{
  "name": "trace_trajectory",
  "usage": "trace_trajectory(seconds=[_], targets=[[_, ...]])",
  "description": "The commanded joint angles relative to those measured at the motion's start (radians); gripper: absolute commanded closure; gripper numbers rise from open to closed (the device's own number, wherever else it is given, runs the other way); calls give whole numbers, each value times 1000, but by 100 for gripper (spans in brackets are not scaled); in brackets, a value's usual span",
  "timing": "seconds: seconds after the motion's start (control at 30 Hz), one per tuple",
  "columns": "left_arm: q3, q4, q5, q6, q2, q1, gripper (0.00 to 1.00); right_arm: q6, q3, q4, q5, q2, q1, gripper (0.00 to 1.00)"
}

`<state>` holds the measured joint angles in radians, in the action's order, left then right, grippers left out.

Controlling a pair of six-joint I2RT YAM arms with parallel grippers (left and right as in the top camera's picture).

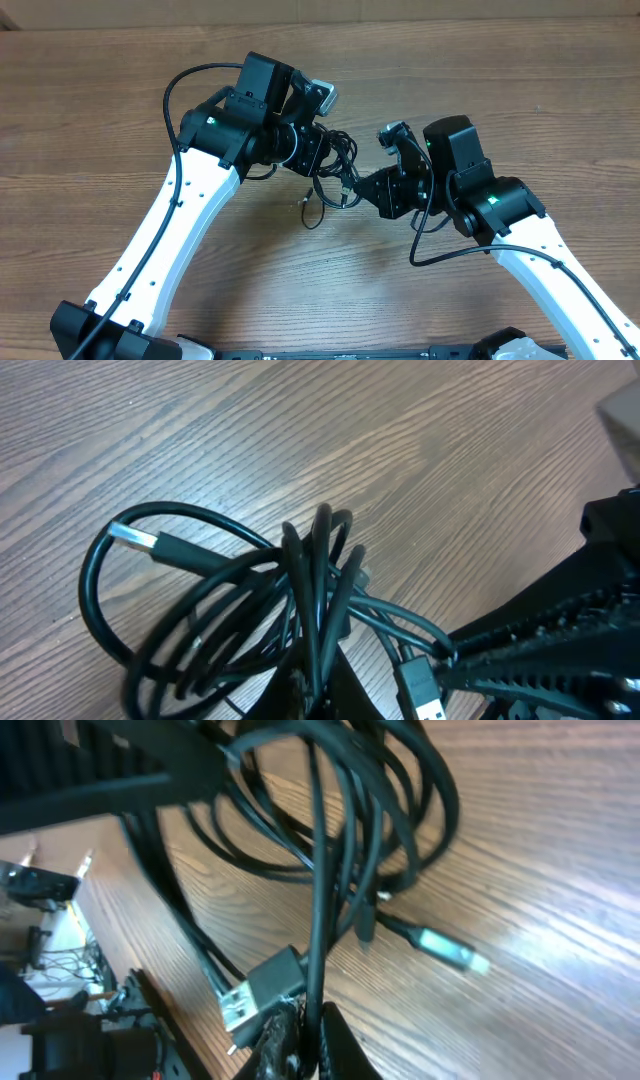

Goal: Untangle cables

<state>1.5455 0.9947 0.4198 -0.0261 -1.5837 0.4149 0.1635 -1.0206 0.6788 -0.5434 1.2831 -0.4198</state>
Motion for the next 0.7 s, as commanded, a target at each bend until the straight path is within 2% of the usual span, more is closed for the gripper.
trace_trajectory(seconds=[0.0,0.17,0.23,0.37,0.5,0.57,0.67], targets=[[27,-8,11,4,36,4,96,44,0,60,139,3,-2,96],[27,-8,-11,4,36,3,96,266,2,300,526,4,-2,96],[27,-8,-11,4,36,3,96,328,7,367,604,4,-2,96],[27,-8,-11,4,36,3,96,346,23,417,631,4,-2,96],[27,-8,-11,4,36,3,96,345,27,386,615,4,-2,96],[27,-8,-11,4,36,4,96,323,26,332,566,4,-2,91],[27,-7,-8,4,36,5,96,192,24,214,398,4,-2,69]])
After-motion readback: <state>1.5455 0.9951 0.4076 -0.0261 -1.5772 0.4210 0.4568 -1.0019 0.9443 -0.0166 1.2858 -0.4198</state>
